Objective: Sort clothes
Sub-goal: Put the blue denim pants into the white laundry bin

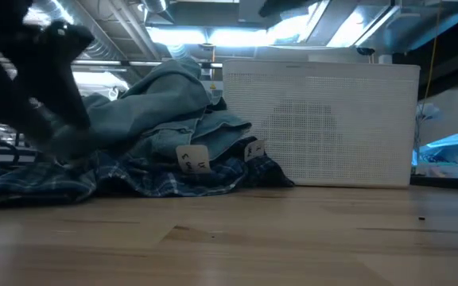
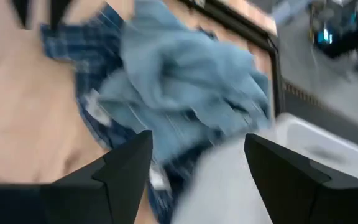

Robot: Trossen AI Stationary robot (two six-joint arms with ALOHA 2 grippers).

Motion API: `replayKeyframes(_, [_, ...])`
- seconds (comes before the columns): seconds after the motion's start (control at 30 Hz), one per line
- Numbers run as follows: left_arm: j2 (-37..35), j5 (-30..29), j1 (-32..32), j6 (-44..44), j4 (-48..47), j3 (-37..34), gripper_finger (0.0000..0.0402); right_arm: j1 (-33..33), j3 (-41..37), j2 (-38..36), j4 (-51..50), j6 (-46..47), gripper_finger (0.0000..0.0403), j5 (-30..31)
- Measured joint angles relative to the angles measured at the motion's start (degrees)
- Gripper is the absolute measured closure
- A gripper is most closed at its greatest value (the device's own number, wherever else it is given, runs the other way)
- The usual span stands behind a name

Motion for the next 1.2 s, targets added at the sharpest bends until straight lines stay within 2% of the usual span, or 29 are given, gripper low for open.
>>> replayKeyframes(0.23, [-13.45, -4.79, -1.16, -3.28, -14.63, 0.93, 0.0226, 5.02, -7.93, 5.26, 15.58, -3.51, 0.0128, 1.4])
replayKeyframes(0.33, [-19.91, -6.19, -1.06, -2.62, -17.48, 0.93, 0.0226, 6.23, -8.74, 9.55, 17.04, -5.9, 0.0128, 3.91])
replayKeyframes(0.47, [-28.12, -12.44, -0.17, -2.23, -20.83, 0.93, 0.0226, 7.04, -8.76, 15.52, 18.19, -7.79, 0.0128, 7.95])
replayKeyframes(0.63, [-35.69, -17.75, 3.62, -7.05, -27.57, 0.93, 0.0226, 7.12, -8.7, 21.68, 23.36, -12.35, 0.0128, 13.42])
replayKeyframes(0.77, [-38.15, -17.37, 8.68, -11.18, -35.46, 0.93, 0.0226, 6.99, -8.65, 25.7, 29.22, -20.1, 0.0128, 19.01])
replayKeyframes(0.93, [-38.48, -16.2, 15.45, -16.12, -44.32, 0.28, 0.0226, 6.96, -8.65, 30.06, 36.3, -30.24, 0.0128, 22.7])
replayKeyframes(1.03, [-38.98, -15.85, 19.11, -14.88, -43.03, -2.68, 0.0226, 6.96, -8.63, 32.33, 39.98, -35.06, 0.0128, 24.62])
replayKeyframes(1.2, [-39.99, -10.89, 25.42, -8.59, -35.36, -10.71, 0.0226, 6.96, -8.63, 34.79, 48.19, -42.78, 0.0128, 24.54])
